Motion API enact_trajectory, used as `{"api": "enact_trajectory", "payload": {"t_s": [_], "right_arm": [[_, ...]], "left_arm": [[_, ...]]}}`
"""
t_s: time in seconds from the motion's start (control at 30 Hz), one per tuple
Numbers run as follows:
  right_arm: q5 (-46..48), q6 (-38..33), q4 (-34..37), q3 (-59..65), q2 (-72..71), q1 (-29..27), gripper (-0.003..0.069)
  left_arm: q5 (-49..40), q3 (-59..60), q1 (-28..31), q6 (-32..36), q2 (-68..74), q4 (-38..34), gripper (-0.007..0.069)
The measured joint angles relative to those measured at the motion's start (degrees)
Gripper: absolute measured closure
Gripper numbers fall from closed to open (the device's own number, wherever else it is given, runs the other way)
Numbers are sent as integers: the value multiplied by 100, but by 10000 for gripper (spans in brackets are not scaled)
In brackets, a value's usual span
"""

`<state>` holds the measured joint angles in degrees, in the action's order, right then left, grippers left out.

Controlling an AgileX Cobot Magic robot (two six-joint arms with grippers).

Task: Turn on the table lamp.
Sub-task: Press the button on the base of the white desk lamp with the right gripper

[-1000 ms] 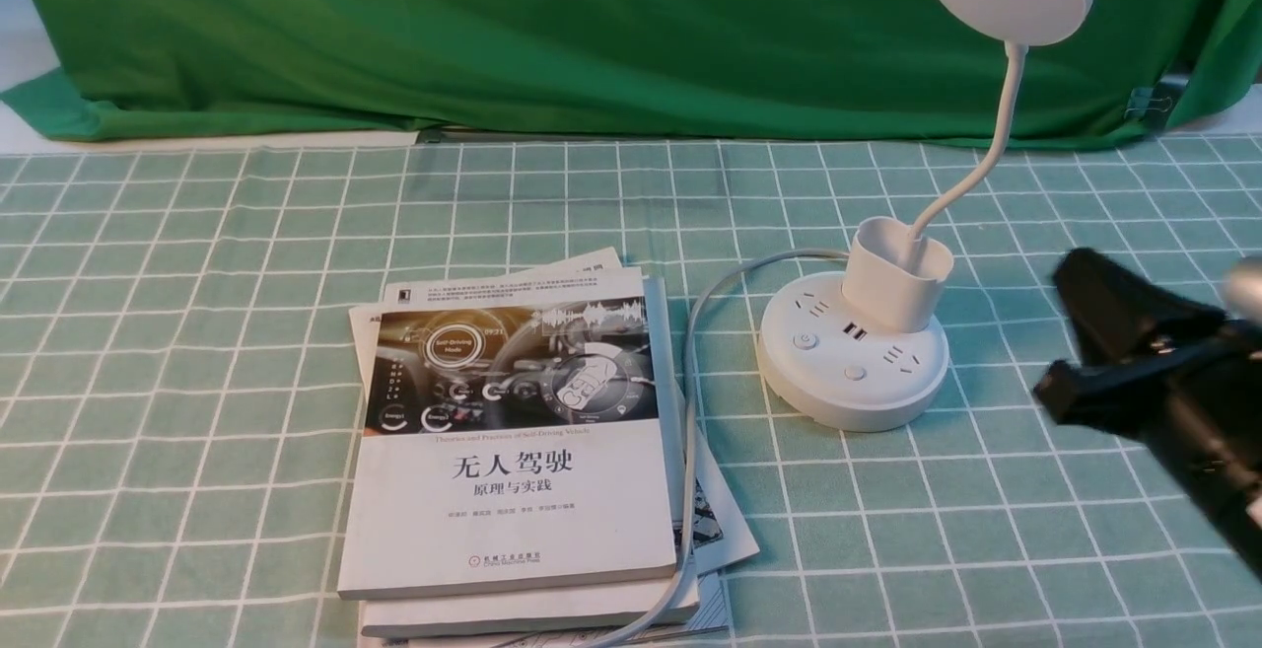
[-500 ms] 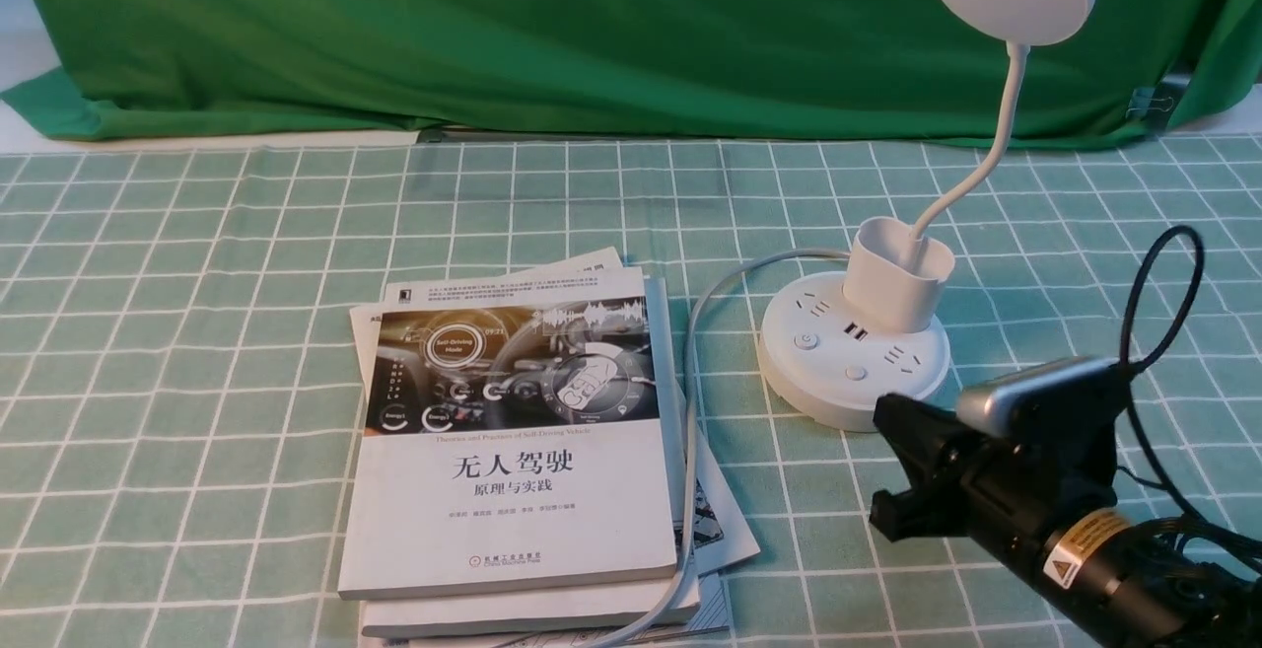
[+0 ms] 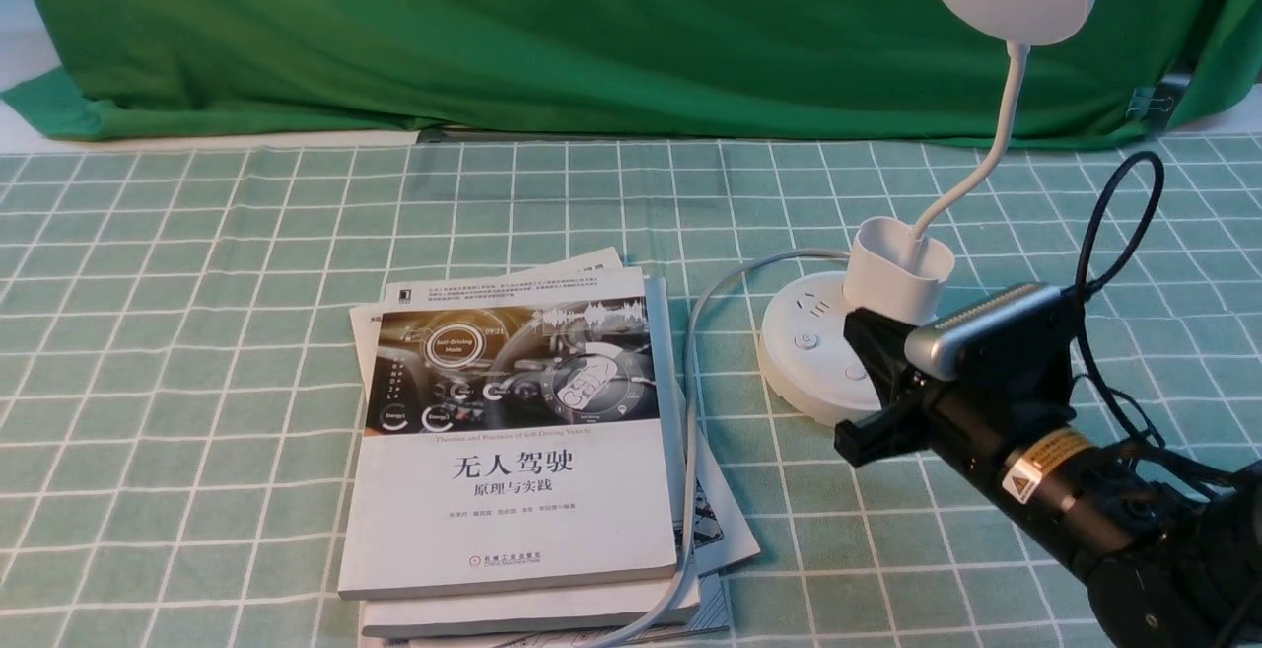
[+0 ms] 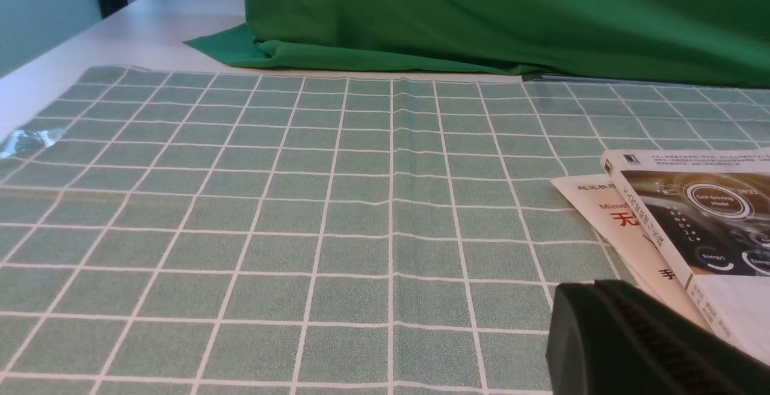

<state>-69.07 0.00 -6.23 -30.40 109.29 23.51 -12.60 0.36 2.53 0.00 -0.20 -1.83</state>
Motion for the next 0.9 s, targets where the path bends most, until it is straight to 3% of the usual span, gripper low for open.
{"api": "enact_trajectory", "payload": {"t_s": [0.9], "right_arm": [[321, -104, 331, -201, 657, 0, 631]], "left_arm": [[0, 0, 0, 0, 0, 0, 603]]}}
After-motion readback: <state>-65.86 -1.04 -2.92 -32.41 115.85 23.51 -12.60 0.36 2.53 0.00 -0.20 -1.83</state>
